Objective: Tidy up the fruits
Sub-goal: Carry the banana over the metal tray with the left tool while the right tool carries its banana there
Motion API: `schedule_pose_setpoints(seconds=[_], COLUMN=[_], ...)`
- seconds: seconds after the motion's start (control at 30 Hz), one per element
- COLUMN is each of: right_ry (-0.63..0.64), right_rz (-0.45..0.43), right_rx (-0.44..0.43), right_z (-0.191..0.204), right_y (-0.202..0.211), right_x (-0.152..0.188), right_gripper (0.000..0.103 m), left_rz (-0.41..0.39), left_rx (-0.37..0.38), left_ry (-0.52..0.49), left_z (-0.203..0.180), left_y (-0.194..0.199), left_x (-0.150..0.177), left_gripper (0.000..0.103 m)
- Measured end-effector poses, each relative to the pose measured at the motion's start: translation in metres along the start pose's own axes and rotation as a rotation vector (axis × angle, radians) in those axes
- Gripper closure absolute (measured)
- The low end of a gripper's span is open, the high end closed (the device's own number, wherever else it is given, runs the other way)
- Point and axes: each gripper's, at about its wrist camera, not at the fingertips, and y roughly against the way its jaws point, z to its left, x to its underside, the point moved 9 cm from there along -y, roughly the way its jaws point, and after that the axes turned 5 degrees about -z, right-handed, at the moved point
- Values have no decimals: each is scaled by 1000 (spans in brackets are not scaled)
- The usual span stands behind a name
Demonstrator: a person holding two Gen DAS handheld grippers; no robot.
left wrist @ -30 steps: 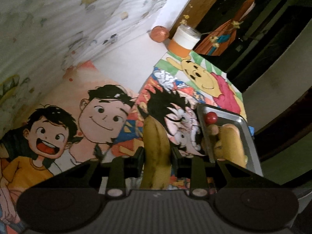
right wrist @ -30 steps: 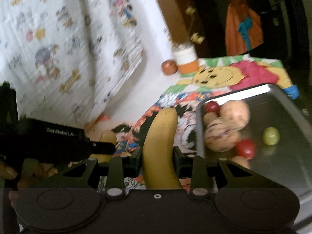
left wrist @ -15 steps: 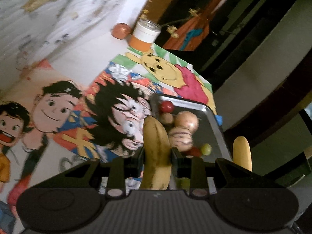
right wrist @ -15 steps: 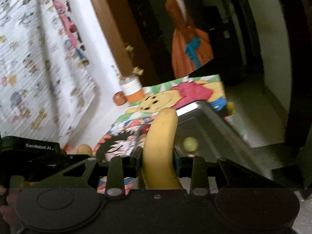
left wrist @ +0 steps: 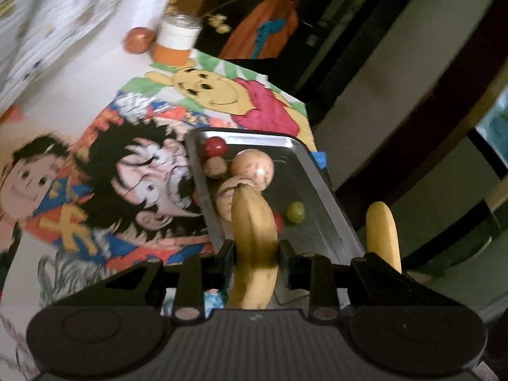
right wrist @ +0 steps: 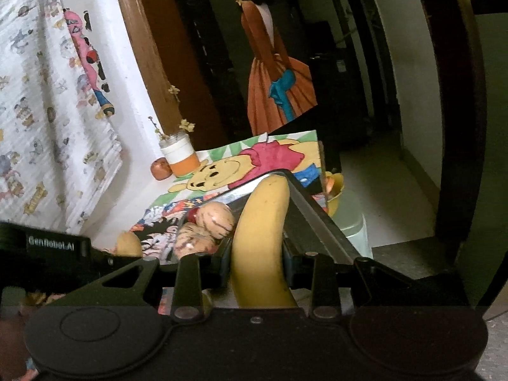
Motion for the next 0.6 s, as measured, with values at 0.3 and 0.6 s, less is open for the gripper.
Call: schedule_pose_setpoints(seconds=[0.3, 0.6], right_ry=[-17, -25], right_rz=[36, 50], right_rx=[16, 6], right_z=[-11, -11], right_y=[-6, -8], right_x=[15, 19], right_gripper=[69, 69], left_rz=[45, 68], left_rx=[27, 44], left_ry=[-119, -119], left_z=[-26, -30], left_y=[-25, -17], left_x=[-10, -5], left_gripper=[71, 71])
